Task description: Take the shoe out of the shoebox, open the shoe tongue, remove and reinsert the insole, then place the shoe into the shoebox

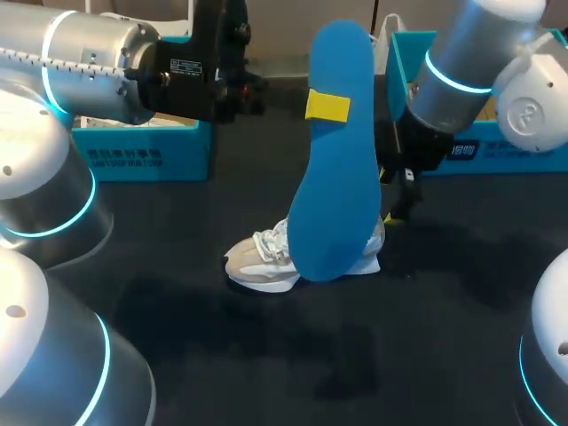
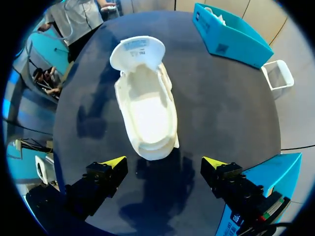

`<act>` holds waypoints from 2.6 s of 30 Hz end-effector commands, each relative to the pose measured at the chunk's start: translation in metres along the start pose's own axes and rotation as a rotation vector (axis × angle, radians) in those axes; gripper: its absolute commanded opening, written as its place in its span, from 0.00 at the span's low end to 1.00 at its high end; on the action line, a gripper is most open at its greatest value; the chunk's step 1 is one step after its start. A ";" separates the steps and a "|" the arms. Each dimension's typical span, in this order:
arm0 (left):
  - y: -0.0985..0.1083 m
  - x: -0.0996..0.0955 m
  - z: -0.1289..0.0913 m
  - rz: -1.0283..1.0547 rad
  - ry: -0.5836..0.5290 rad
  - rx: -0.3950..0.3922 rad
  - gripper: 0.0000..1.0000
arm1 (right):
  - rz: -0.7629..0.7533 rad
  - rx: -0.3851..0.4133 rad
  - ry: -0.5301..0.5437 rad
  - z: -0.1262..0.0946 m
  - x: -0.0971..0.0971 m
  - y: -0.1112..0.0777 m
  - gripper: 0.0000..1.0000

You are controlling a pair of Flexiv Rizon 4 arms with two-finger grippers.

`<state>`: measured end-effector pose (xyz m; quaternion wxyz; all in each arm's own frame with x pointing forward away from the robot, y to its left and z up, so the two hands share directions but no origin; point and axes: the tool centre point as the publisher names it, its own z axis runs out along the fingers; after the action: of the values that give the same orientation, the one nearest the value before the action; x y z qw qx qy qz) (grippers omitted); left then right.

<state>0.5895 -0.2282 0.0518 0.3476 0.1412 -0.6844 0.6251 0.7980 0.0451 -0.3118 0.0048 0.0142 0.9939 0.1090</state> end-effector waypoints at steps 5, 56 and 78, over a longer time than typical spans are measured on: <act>0.000 0.000 0.000 0.000 -0.001 -0.001 0.00 | -0.032 0.092 -0.042 -0.005 0.014 0.017 1.00; 0.000 0.000 0.000 0.000 -0.001 -0.001 0.00 | -0.076 0.098 -0.033 0.057 -0.014 0.064 1.00; 0.000 0.000 0.000 0.000 -0.001 -0.001 0.00 | -0.096 0.062 0.049 0.102 -0.016 0.070 0.00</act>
<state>0.5896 -0.2282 0.0518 0.3476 0.1413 -0.6844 0.6252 0.8192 0.1331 -0.3956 -0.0150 -0.0365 0.9961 0.0794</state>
